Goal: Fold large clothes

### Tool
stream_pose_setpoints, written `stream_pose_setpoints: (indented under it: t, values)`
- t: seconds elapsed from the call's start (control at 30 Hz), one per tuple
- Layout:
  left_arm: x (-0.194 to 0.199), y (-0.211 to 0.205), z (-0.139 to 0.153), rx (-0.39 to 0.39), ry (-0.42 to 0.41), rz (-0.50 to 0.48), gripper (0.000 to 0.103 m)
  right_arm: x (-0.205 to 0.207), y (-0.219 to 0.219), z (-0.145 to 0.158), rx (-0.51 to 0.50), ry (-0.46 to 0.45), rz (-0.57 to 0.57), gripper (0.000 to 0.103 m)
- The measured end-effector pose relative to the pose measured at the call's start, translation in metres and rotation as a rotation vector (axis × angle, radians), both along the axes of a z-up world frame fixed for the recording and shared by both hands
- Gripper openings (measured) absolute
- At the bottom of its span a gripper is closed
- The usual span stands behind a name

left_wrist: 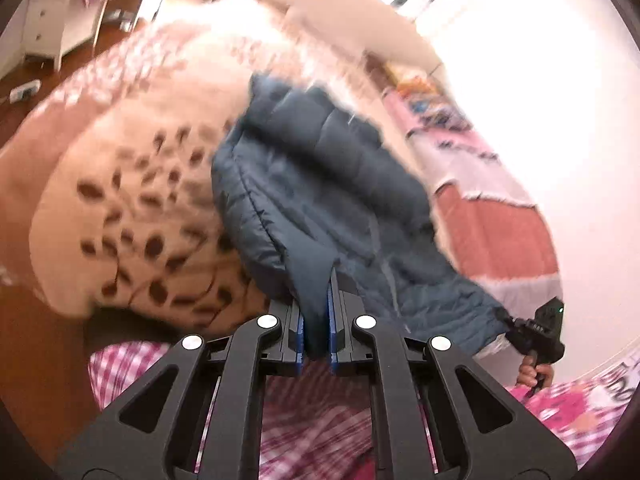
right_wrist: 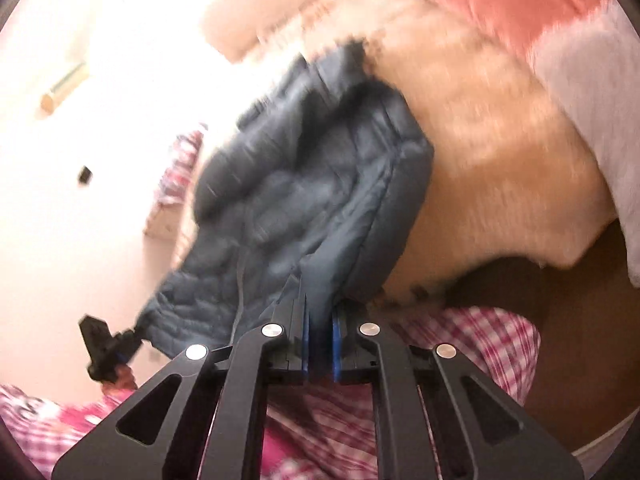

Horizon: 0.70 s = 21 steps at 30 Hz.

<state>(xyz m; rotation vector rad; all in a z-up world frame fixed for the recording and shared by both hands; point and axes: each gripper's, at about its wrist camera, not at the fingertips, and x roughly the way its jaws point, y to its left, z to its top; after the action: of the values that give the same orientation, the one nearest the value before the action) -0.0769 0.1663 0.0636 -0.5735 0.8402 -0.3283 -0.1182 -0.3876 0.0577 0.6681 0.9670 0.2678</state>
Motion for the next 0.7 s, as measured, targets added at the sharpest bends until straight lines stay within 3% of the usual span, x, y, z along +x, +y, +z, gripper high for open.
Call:
stream_pose_setpoints:
  t: [0.17, 0.47, 0.7]
  values:
    - [-0.006, 0.009, 0.042, -0.015, -0.117, 0.019, 0.008, -0.004, -0.010, 0.031, 0.041, -0.082, -0.037, 0.009]
    - [-0.016, 0.025, 0.065, -0.094, -0.190, 0.040, 0.008, -0.020, -0.029, 0.055, 0.115, -0.141, -0.093, 0.009]
    - [0.020, 0.024, 0.082, -0.106, -0.210, 0.042, 0.008, 0.028, -0.027, 0.079, 0.112, -0.175, -0.079, 0.009]
